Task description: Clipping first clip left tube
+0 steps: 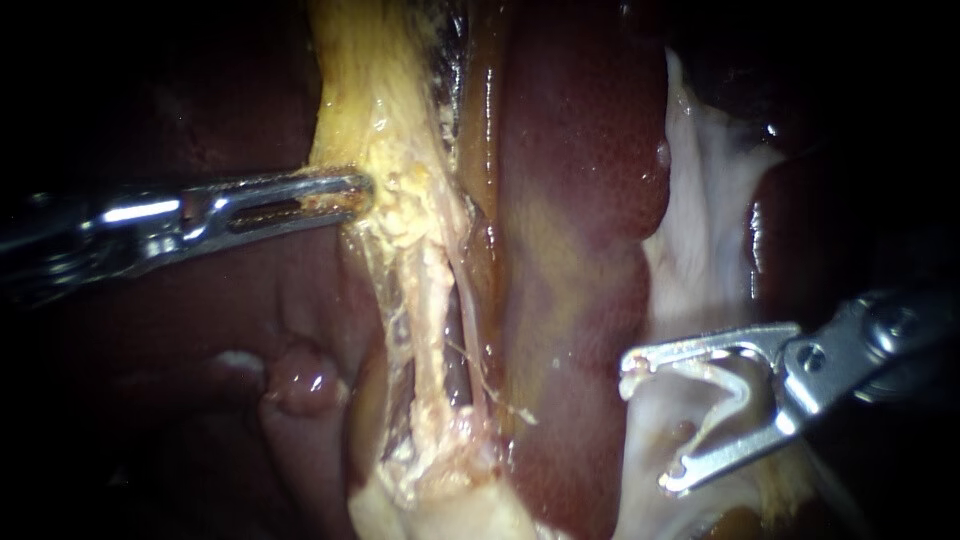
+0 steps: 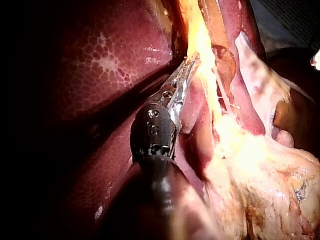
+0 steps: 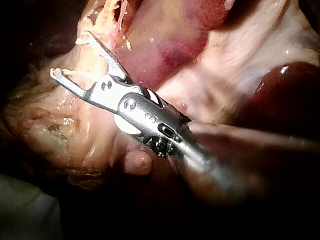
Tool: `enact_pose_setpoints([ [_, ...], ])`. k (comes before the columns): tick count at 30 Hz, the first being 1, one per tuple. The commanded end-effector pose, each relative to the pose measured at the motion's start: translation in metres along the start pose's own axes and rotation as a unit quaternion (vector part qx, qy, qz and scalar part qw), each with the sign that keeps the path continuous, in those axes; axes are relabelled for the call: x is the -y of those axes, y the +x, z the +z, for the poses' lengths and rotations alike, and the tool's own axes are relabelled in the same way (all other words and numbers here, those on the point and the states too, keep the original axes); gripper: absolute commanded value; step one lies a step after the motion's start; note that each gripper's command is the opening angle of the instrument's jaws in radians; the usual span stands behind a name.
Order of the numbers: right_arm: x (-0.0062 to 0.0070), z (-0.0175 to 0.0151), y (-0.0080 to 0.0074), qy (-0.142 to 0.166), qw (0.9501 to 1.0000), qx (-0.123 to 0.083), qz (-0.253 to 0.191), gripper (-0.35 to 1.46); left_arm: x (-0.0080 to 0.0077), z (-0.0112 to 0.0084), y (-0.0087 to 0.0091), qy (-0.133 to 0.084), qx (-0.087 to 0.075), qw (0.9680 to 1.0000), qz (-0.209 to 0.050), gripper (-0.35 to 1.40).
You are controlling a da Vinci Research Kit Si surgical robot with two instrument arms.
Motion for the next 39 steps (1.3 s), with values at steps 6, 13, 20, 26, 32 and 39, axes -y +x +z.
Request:
enact_pose_setpoints([
  [6, 0.0001, 0.0005, -0.0004, 0.0, 1.0, 0.001, -0.005, 0.6, 0.0002, -0.0005, -0.0001, 0.001, -0.001, 1.0, 0.0, -0.35],
  [13, -0.0007, 0.0039, -0.0034, -0.001, 0.9991, 0.001, 0.041, 0.6, 0.0013, -0.0034, -0.0021, 0.006, -0.007, 0.9999, -0.006, -0.35],
  [20, -0.0046, 0.0106, -0.0084, -0.024, 0.9964, 0.016, 0.08, 0.59, 0.0028, -0.0063, -0.0041, 0.004, 0.007, 0.9999, -0.013, -0.35],
  [26, -0.0079, 0.015, -0.0138, -0.042, 0.9925, 0.053, 0.101, 0.58, 0.0038, -0.0065, -0.0042, 0.003, 0.009, 0.9999, -0.013, -0.35],
  [32, -0.0112, 0.0166, -0.0167, -0.065, 0.9893, 0.08, 0.103, 0.57, 0.0039, -0.0066, -0.0042, 0.003, 0.009, 0.9999, -0.013, -0.35],
  [39, -0.013, 0.0162, -0.0177, -0.088, 0.9855, 0.1, 0.105, 0.56, 0.0043, -0.0068, -0.0041, 0.002, 0.009, 0.9999, -0.013, -0.35],
])
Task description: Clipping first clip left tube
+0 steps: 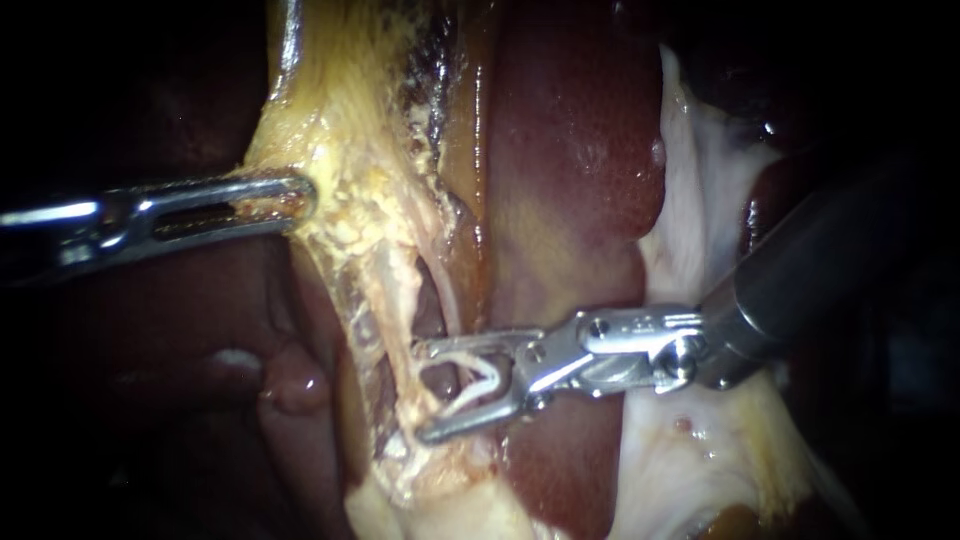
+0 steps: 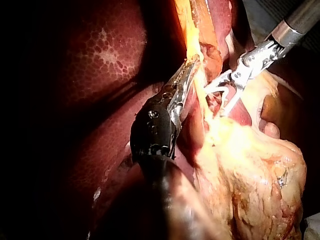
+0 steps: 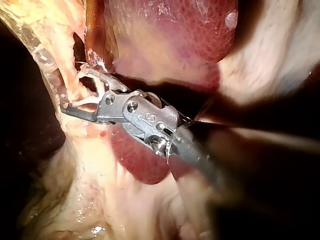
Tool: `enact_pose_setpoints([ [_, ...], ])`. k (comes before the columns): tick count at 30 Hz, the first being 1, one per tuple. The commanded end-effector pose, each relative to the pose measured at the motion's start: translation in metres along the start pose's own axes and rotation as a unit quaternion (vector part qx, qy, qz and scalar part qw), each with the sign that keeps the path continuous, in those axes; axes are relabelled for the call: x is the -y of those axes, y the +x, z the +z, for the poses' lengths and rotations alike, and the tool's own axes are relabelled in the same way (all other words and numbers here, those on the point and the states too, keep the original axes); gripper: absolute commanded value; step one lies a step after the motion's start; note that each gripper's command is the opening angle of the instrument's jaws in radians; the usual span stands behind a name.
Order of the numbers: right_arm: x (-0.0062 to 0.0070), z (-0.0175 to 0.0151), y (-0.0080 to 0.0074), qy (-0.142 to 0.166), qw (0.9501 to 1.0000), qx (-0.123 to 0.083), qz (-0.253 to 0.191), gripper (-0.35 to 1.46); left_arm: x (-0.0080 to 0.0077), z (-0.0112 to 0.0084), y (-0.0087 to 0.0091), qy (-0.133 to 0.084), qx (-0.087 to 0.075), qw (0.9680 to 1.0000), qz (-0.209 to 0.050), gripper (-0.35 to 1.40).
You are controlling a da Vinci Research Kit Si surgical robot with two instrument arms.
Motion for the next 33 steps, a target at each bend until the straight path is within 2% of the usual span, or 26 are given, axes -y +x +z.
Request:
enact_pose_setpoints([
  [1, -0.0001, 0.0, 0.0, -0.001, 1.0, 0.0, 0.0, 0.56, 0.0001, 0.0, 0.0, 0.0, 0.0, 1.0, 0.0, -0.35],
  [7, -0.0007, 0.0005, -0.0002, -0.005, 1.0, 0.003, 0.0, 0.56, 0.0002, 0.0, 0.0, 0.0, 0.0, 1.0, 0.0, -0.35],
  [11, -0.0005, 0.0015, -0.0003, 0.021, 0.9998, 0.003, 0.0, 0.56, 0.0003, 0.0, 0.0, 0.0, 0.0, 1.0, 0.0, -0.35],
  [16, 0.0011, 0.0028, -0.0008, 0.089, 0.9957, -0.021, 0.015, 0.55, 0.0003, 0.0, 0.0, 0.0, 0.0, 1.0, 0.0, -0.35],
  [19, 0.0024, 0.0033, -0.0011, 0.135, 0.9898, -0.031, 0.031, 0.54, 0.0003, 0.0, 0.0, 0.0, 0.0, 1.0, 0.0, -0.35],
  [24, 0.0039, 0.0044, -0.0009, 0.189, 0.9806, -0.042, 0.033, 0.5, 0.0004, 0.0, 0.0, 0.0, 0.0, 1.0, 0.0, -0.35],
  [26, 0.004, 0.0049, -0.0005, 0.191, 0.9798, -0.049, 0.031, 0.49, 0.0004, 0.0, 0.0, -0.001, 0.0, 1.0, 0.0, -0.35],
  [33, 0.0035, 0.0067, 0.0, 0.189, 0.9803, -0.05, 0.026, 0.48, 0.0004, 0.0002, 0.0, -0.001, 0.0, 1.0, 0.0, -0.35],
])
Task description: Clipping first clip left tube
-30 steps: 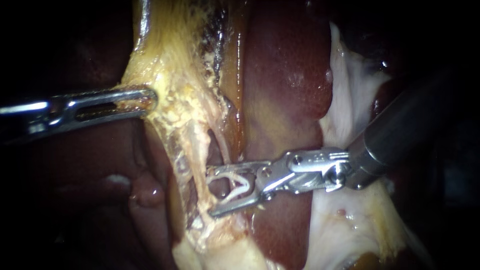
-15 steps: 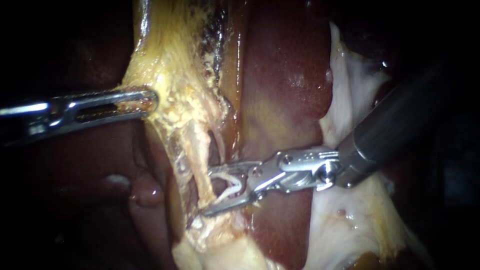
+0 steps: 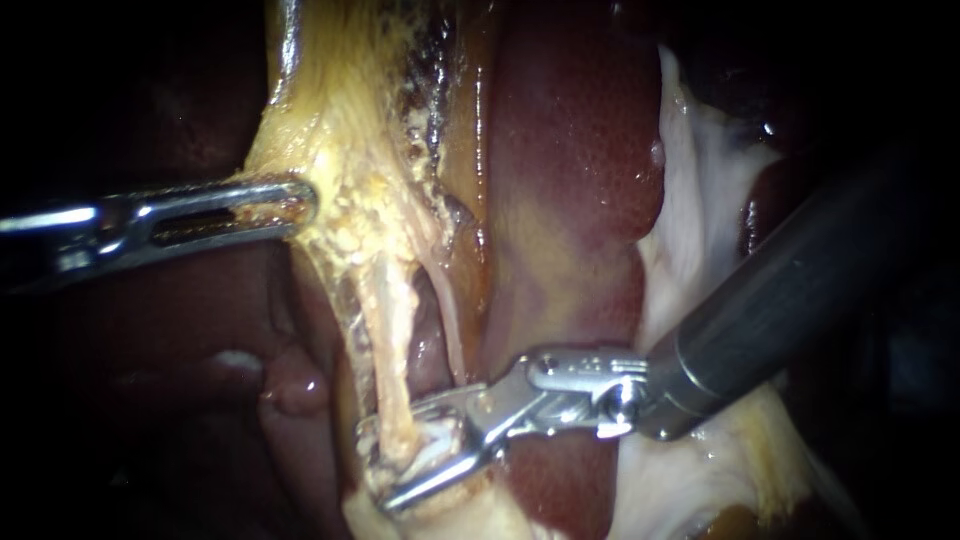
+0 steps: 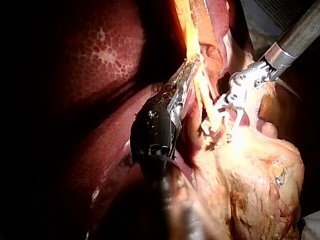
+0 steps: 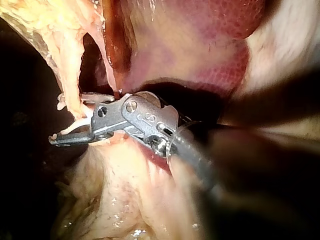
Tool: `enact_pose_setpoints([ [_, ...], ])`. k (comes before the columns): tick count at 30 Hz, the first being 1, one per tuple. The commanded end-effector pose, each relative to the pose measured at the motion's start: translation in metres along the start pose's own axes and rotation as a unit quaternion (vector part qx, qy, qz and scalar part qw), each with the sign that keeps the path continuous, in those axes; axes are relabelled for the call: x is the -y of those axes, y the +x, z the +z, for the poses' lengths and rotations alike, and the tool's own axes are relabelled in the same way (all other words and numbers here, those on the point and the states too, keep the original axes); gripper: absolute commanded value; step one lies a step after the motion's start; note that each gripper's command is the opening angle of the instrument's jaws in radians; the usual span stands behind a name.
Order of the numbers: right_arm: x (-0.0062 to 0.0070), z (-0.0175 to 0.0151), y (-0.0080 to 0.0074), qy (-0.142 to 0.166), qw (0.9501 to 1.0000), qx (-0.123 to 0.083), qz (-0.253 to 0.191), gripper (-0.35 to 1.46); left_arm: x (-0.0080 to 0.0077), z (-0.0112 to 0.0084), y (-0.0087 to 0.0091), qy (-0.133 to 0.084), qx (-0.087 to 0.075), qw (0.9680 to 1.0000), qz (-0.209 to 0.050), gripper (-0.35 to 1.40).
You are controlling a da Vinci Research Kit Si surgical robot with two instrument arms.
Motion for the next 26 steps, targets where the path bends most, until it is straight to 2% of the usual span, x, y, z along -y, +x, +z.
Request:
enact_pose_setpoints([
  [1, -0.0002, 0.0, 0.0, -0.001, 1.0, 0.0, 0.0, 0.47, 0.0, 0.0001, 0.0001, 0.0, 0.0, 1.0, 0.0, -0.35],
  [4, -0.0003, 0.0, -0.0001, -0.002, 1.0, 0.0, 0.0, 0.44, 0.0, 0.0001, 0.0001, 0.0, 0.0, 1.0, 0.0, -0.35],
  [6, -0.0003, 0.0, -0.0001, -0.002, 1.0, 0.0, 0.0, 0.34, 0.0, 0.0002, 0.0001, -0.001, 0.0, 1.0, 0.0, -0.35],
  [8, -0.0002, -0.0002, -0.0002, -0.007, 1.0, -0.002, 0.0, 0.0, 0.0, 0.0002, 0.0001, -0.001, 0.0, 1.0, 0.0, -0.35],
  [10, -0.0003, -0.0005, -0.0004, -0.027, 0.9996, 0.005, -0.001, -0.35, 0.0, 0.0002, 0.0001, -0.001, 0.0, 1.0, 0.0, -0.35],
  [12, -0.0008, -0.0009, -0.0006, -0.041, 0.999, 0.021, 0.001, -0.35, 0.0, 0.0002, 0.0002, -0.001, 0.0, 1.0, 0.0, -0.35],
  [17, -0.0019, -0.0019, -0.0012, -0.048, 0.9985, 0.021, 0.011, -0.35, 0.0, 0.0002, 0.0002, -0.001, 0.0, 1.0, 0.0, -0.35],
  [26, -0.0017, -0.0018, -0.0012, -0.048, 0.9985, 0.021, 0.014, -0.35, 0.0, 0.0003, 0.0003, -0.002, 0.001, 1.0, 0.001, -0.35],
])
